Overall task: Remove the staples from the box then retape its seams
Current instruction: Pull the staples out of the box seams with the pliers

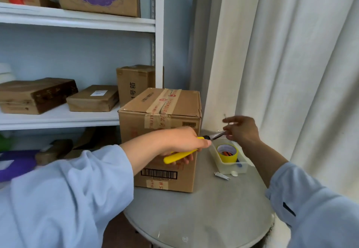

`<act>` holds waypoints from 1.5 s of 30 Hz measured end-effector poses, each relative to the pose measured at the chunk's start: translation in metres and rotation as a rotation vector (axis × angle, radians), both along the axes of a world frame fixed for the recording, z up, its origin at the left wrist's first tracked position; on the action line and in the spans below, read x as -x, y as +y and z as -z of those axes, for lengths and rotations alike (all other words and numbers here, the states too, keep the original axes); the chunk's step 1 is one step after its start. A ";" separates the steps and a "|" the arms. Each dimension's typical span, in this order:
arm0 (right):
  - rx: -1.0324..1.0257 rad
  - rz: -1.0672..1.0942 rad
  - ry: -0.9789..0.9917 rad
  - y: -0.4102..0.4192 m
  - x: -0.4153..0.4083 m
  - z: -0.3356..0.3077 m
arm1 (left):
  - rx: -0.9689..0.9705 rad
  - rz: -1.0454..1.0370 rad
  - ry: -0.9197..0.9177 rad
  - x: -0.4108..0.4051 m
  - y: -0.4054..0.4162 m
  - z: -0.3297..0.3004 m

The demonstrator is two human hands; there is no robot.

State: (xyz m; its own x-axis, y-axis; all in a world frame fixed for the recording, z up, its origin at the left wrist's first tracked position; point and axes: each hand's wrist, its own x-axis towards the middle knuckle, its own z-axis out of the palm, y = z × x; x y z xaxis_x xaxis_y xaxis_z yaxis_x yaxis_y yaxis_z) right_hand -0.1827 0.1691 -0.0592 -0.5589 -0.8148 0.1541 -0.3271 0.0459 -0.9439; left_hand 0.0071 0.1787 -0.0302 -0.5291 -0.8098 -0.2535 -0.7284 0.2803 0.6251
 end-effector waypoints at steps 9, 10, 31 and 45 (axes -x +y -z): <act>-0.418 -0.062 0.174 -0.001 0.039 0.121 | -0.205 -0.053 -0.064 0.039 -0.020 0.075; -0.443 -0.050 0.186 -0.002 0.040 0.130 | -0.230 -0.058 -0.057 0.041 -0.021 0.079; -0.215 0.112 0.190 -0.032 0.026 0.150 | 0.043 0.087 -0.002 0.028 -0.026 0.055; 0.409 -0.008 0.270 -0.007 -0.091 0.030 | 0.963 -0.273 -0.182 -0.075 -0.045 -0.031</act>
